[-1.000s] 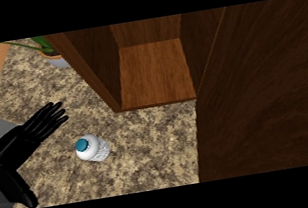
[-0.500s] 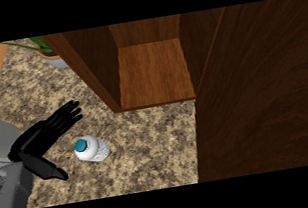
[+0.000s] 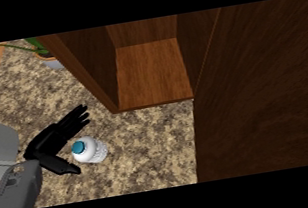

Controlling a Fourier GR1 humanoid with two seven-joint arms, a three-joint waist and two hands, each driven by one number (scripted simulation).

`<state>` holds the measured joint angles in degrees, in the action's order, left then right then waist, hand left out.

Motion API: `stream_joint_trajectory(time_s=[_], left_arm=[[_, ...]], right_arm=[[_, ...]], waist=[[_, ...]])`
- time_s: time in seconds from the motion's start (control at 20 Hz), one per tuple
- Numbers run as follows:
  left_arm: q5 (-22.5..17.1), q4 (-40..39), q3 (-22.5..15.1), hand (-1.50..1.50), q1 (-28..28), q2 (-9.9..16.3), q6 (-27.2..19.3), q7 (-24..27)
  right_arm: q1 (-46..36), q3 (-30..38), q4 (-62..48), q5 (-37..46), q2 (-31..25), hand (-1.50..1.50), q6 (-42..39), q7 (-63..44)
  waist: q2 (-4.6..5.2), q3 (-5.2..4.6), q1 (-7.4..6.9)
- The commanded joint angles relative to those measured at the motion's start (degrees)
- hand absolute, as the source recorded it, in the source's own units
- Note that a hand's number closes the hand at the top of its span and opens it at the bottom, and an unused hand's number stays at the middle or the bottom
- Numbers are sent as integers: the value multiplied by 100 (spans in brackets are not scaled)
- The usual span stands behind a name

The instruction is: Pick up the bottled water, place it into the cabinet and close the cabinet

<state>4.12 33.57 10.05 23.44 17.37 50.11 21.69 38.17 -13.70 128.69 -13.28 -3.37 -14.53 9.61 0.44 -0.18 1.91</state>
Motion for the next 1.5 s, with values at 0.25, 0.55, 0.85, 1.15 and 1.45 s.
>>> stream_joint_trajectory(time_s=[0.25, 0.55, 0.85, 1.15, 1.45], left_arm=[[378, -893, -356, -150, 344, -144, 316, 1236], [491, -1119, -581, -150, 352, -441, 54, 1503], [217, -1523, -466, -150, 541, -354, 484, 1413], [165, -1704, -609, -150, 482, -548, 829, 1236], [33, -1742, -642, -150, 459, -694, 989, 1053]], right_arm=[[47, 48, -181, 29, -126, -150, -182, 206], [-175, 171, -91, -143, -107, -150, -111, 88], [152, -243, 52, 128, -54, -150, -66, 54], [-270, -144, -132, 125, 59, -150, 128, -125], [-324, -23, -408, 77, 0, -150, -6, 105]], waist=[[20, -4, 36], [8, 0, -8], [12, -6, 64], [36, -10, 14], [29, -5, 7]])
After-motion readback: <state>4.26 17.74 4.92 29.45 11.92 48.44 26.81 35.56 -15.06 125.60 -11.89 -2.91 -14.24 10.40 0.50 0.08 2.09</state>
